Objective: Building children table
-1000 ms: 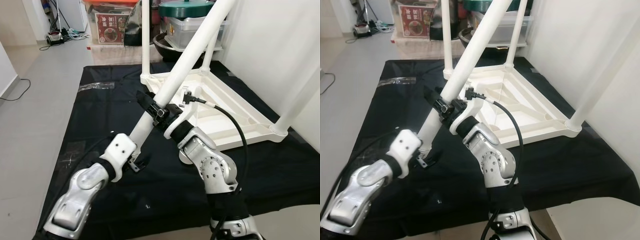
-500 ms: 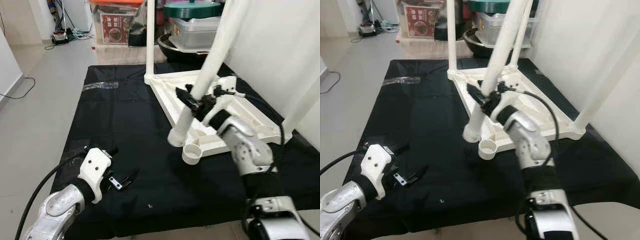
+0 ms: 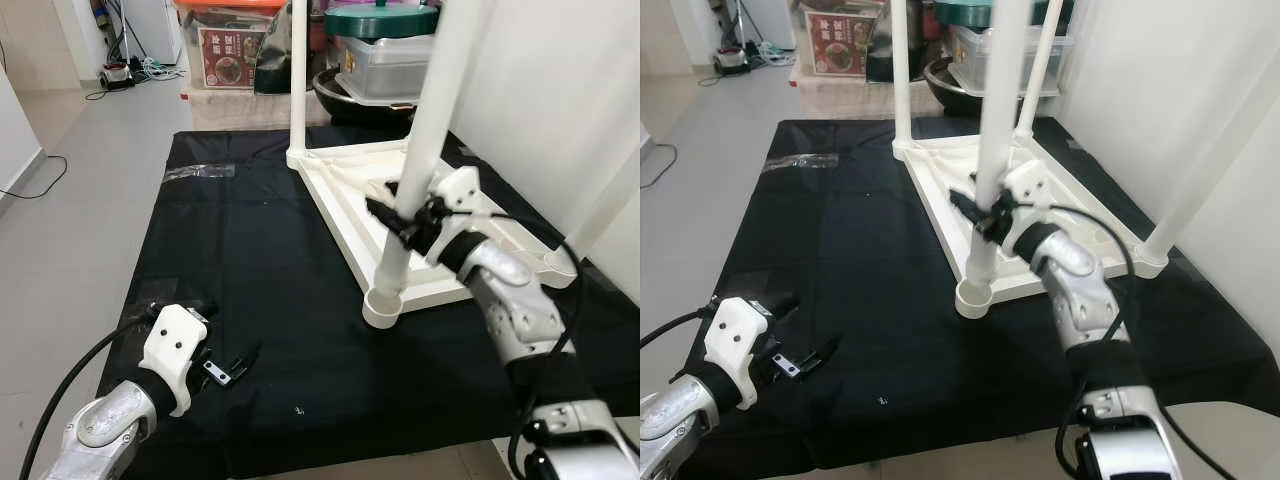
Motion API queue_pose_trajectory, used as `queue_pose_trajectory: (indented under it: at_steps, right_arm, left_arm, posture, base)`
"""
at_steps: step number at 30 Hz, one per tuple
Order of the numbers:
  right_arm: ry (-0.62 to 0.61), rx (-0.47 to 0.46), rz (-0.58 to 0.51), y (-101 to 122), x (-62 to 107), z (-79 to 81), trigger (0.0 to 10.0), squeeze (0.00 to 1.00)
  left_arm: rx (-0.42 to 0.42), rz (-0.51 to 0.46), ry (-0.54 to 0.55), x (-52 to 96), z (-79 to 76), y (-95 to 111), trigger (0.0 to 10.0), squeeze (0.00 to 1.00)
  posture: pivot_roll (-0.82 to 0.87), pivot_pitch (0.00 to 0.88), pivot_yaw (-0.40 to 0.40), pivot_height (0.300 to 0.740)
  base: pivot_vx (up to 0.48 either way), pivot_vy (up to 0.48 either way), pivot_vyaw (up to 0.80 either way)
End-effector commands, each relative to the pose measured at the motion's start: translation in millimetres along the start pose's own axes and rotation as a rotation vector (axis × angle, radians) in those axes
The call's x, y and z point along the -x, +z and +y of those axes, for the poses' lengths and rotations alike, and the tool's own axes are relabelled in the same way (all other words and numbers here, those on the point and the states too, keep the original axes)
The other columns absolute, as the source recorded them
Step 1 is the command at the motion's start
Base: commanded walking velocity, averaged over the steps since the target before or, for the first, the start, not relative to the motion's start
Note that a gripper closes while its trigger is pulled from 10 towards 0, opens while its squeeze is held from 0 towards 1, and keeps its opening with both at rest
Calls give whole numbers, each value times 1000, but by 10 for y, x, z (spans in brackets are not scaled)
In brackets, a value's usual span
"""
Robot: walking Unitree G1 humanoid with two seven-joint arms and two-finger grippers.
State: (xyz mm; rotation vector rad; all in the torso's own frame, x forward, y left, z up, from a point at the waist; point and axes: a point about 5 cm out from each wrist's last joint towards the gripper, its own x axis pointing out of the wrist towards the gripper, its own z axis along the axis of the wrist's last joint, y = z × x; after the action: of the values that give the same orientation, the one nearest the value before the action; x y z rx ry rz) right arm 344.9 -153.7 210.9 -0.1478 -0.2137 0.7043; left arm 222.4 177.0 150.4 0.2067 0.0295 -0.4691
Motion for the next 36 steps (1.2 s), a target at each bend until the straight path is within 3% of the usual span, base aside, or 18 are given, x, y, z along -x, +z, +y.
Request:
queue_pose_trajectory:
  at_steps: [1, 12, 21, 25, 31, 36]
  right_arm:
    - [41, 36, -12, 30, -11, 59, 0, 0]
    - [158, 141, 40, -90, 55, 104, 0, 0]
    - [189, 134, 54, -113, 92, 114, 0, 0]
    - [223, 39, 40, -157, 121, 211, 0, 0]
    - [219, -88, 26, -183, 137, 197, 0, 0]
    - [230, -90, 61, -271, 141, 179, 0, 0]
  left_arm:
    - [-3, 6, 11, 12, 24, 3, 10000, 0]
    - [8, 5, 35, 21, 26, -14, 10000, 0]
    - [10, 4, 35, 2, 23, -18, 10000, 0]
    - [16, 0, 29, -13, 6, -15, 10000, 0]
    - [30, -5, 35, -3, 12, -14, 10000, 0]
    - [31, -2, 36, -7, -1, -23, 10000, 0]
  posture:
    - [78, 0, -82, 740]
    - [80, 0, -92, 740]
    - [73, 0, -91, 740]
    - [74, 0, -91, 740]
    - [76, 0, -93, 740]
    - [78, 0, -97, 740]
  base:
    - [0, 0, 0]
    - [0, 0, 0]
    - [0, 0, 0]
    - [0, 0, 0]
    - [0, 0, 0]
    - [0, 0, 0]
